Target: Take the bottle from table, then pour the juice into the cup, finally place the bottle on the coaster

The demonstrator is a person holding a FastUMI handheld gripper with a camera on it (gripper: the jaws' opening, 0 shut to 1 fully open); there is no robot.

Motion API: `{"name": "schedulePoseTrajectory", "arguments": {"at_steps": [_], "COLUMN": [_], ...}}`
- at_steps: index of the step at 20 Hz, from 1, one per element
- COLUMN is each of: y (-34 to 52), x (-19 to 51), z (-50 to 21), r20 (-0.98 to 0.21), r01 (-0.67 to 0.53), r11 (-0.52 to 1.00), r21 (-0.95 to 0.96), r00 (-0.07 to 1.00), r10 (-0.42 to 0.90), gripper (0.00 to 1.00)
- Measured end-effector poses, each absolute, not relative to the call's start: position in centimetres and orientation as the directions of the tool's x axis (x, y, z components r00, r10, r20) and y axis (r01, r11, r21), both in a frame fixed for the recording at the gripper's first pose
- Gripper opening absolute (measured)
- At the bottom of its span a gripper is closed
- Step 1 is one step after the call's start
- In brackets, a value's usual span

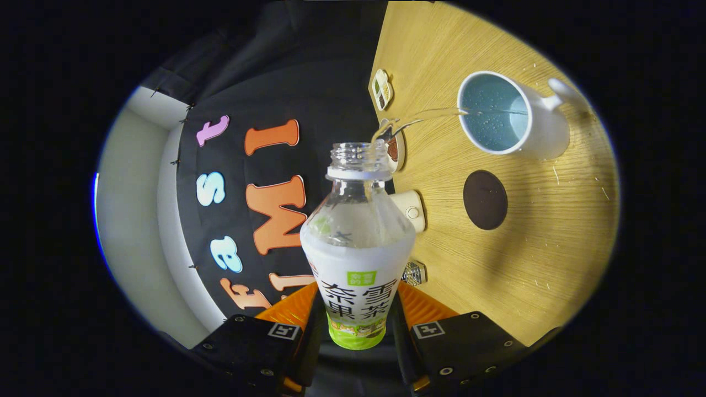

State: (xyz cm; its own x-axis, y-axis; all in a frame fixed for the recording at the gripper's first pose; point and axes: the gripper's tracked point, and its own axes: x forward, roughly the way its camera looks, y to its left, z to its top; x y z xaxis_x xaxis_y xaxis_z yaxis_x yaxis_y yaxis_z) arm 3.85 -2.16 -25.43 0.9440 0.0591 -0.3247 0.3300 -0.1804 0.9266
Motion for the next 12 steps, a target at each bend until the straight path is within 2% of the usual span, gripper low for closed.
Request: {"name": "schedulePoseTrajectory", "arguments": {"at_steps": [12], "y": [-2.75], "x": [4.19], "z": [-24.73], "r20": [-0.325], "r01": [0.329], "r11": [-0.229], "r21": [0.916], "r00": [0.944], "r10": [0.057], "gripper": [0.6]}}
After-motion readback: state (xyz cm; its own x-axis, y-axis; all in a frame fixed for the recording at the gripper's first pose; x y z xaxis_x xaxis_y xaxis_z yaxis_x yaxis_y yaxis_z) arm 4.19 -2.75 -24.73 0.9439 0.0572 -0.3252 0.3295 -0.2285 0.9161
